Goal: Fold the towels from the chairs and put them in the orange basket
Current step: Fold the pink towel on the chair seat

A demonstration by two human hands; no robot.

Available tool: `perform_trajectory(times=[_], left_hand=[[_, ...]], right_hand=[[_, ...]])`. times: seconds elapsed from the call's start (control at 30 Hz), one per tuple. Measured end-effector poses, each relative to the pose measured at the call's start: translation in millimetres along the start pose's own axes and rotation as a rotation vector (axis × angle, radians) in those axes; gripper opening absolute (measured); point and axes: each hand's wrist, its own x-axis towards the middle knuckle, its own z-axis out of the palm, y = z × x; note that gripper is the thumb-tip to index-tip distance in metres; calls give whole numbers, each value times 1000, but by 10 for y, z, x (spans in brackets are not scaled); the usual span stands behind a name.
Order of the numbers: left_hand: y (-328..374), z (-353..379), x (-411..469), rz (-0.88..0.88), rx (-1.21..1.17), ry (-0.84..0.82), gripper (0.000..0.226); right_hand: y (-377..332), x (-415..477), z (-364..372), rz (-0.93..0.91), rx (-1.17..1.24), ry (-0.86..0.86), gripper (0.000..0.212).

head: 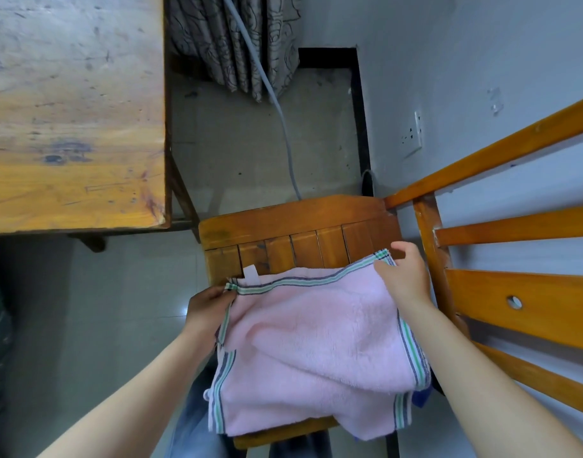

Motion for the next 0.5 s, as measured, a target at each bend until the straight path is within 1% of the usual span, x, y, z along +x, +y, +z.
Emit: perform_trajectory(times=[0.1, 0.23, 0.3, 0.33, 0.4, 0.5], left_hand=[[55, -15, -11, 44, 43, 23, 25], [88, -13, 39, 13, 66, -6, 16], [52, -5, 70, 59, 165, 41, 8], [28, -3, 83, 99, 220, 76, 8], [12, 17, 89, 159, 258, 117, 15], [52, 66, 94, 221, 232, 102, 26]], right_hand=[[-11, 73, -57, 25, 37, -11, 53], [7, 77, -149, -38, 113, 24, 50], [27, 47, -176, -79, 150, 52, 45], [48, 39, -180, -90, 158, 70, 42], [98, 44, -180, -92, 138, 108, 32], [167, 70, -180, -83, 87, 130, 16]])
